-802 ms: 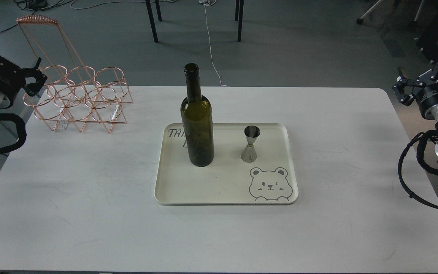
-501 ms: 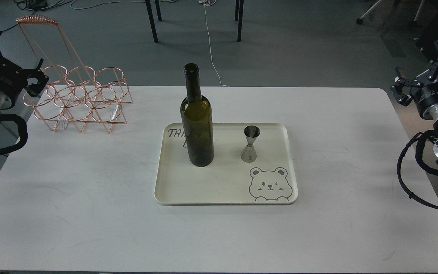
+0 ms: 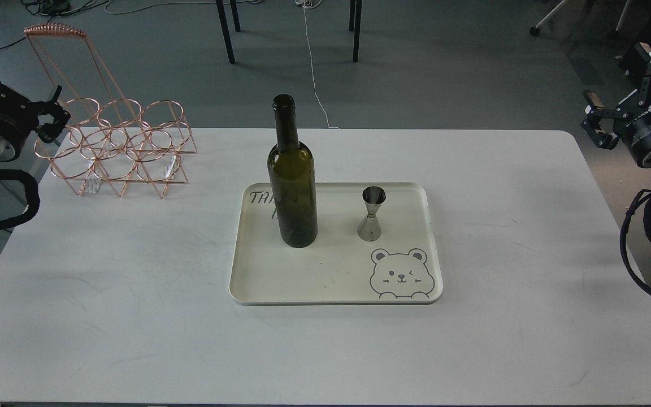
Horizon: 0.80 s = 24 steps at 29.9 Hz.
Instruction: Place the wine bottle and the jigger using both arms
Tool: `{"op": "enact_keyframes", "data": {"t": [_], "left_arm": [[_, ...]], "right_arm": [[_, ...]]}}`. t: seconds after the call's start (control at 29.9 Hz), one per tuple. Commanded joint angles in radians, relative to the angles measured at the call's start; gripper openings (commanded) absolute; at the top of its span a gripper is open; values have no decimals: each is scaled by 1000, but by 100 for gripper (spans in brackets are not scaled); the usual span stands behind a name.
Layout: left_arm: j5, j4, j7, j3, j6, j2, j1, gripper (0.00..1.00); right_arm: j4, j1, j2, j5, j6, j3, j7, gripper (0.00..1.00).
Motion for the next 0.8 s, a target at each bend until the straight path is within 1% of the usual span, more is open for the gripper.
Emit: {"op": "enact_keyframes", "data": {"t": [0.0,0.07,0.17,0.3,0.37,0.47,0.6,0.77], "left_arm": [[0,0,0,-1,1,-1,-3,98],[0,0,-2,-1,1,-1,-5,98],[0,0,-5,-4,1,1,-5,98],[-2,0,-8,-10,1,4,-5,98],[0,0,-8,-7,-1,7,-5,98],[0,0,-8,-2,-2,10,-5,98],[-2,0,-8,-2,1,10,-5,98],[-2,0,-8,-2,2,9,-5,98]], "right_arm": [[196,-17,-101,-178,-117,-6,5,99],[268,-43,-125,-252,-169,-12,5,99],[365,-106,-132,-369,-261,-20,5,99],[509,-195,-144,-651,-430,-34,5,99],[554,-227,-141,-777,-491,-37,5,99],[560,-243,-124,-973,-547,-51,3,99],[534,-240,-80,-1260,-620,-121,3,99],[406,-201,40,-1510,-640,-195,8,98]]}}
